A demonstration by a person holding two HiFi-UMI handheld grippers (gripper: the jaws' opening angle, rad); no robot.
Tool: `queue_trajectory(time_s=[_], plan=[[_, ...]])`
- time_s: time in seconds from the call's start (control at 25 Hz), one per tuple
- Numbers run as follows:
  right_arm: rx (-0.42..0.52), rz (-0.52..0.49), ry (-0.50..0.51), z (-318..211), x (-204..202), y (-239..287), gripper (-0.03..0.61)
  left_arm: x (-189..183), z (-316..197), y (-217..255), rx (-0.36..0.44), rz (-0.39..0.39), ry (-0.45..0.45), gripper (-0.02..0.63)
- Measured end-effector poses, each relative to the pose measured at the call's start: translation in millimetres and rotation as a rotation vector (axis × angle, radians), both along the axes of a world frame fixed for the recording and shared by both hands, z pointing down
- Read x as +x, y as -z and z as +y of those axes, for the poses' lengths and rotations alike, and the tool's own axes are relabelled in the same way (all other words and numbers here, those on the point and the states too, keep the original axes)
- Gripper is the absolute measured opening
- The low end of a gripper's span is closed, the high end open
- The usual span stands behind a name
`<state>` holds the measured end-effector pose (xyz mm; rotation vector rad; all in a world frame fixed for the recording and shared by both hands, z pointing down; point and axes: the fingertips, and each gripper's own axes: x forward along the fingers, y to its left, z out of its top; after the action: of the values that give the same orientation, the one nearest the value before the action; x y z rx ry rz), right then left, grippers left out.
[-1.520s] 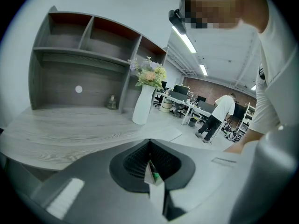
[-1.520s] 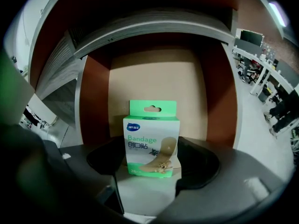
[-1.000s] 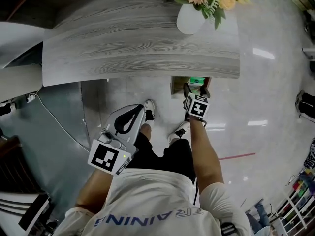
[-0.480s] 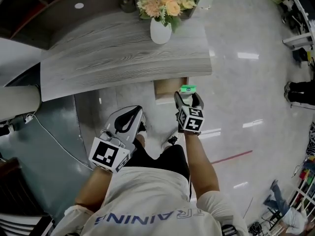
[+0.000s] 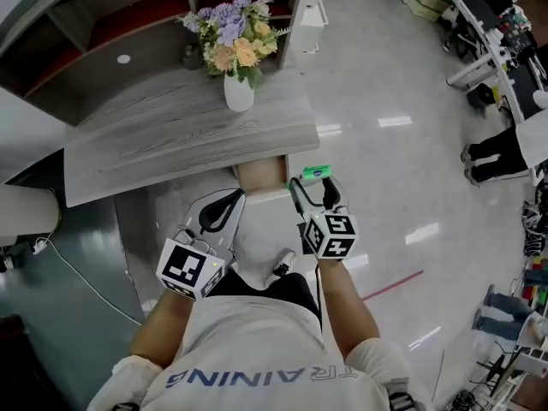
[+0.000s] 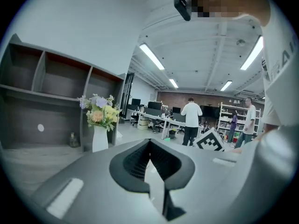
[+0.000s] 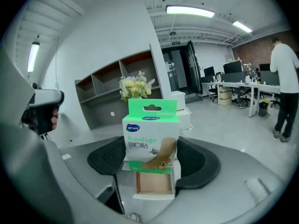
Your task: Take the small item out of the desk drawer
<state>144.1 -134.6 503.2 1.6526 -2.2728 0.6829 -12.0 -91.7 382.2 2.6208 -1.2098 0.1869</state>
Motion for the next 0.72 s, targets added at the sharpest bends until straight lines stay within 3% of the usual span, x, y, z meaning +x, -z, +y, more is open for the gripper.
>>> queue_trajectory(time_s=[0.48,0.72], plan=[[0.325,-0.003,0.027,43,31,176,0.354,38,10,64,0.107,0.03,-0.049,-0.002],[0.421,0.004,0.031,59,44,231,0.354,52,8,94,0.165,0.037,-0.062,-0.002]])
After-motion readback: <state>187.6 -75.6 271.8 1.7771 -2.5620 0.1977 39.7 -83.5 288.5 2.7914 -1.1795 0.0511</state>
